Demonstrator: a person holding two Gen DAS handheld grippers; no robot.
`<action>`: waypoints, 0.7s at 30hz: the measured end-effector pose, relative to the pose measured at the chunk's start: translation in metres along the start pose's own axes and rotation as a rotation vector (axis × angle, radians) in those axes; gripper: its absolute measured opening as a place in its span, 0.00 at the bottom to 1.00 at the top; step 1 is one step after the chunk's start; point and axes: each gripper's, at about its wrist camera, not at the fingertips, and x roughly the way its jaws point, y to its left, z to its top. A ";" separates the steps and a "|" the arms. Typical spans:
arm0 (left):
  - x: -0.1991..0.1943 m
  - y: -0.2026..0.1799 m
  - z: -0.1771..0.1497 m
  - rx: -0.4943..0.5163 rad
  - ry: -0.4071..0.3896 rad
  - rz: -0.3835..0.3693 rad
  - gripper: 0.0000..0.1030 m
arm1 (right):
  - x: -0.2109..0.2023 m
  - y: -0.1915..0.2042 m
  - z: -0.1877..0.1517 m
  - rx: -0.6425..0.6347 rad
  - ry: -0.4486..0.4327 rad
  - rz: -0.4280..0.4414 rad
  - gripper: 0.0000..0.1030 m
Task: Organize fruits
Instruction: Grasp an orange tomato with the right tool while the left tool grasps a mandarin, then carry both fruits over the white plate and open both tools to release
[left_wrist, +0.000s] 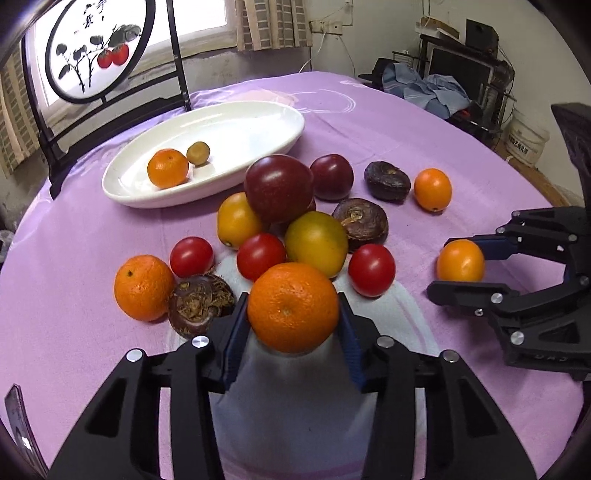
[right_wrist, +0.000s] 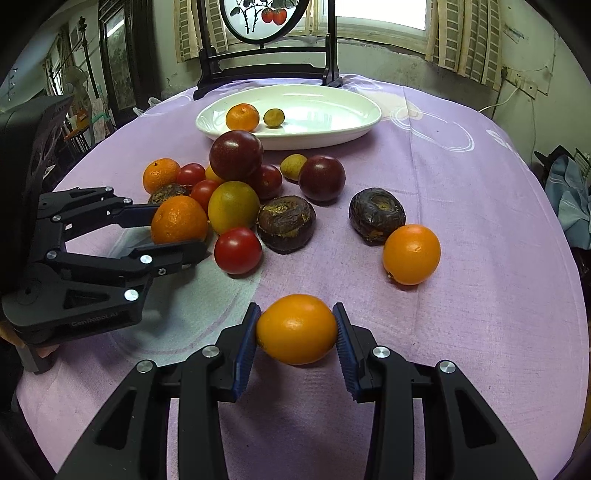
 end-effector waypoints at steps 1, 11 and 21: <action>-0.002 0.000 0.000 -0.001 0.001 -0.006 0.43 | 0.000 0.000 0.000 0.000 0.000 0.000 0.39; -0.037 0.001 0.003 -0.019 0.040 -0.063 0.43 | -0.010 0.001 0.004 0.018 -0.055 0.043 0.39; -0.066 0.065 0.068 -0.160 -0.090 0.025 0.43 | -0.051 0.008 0.066 0.025 -0.243 0.026 0.39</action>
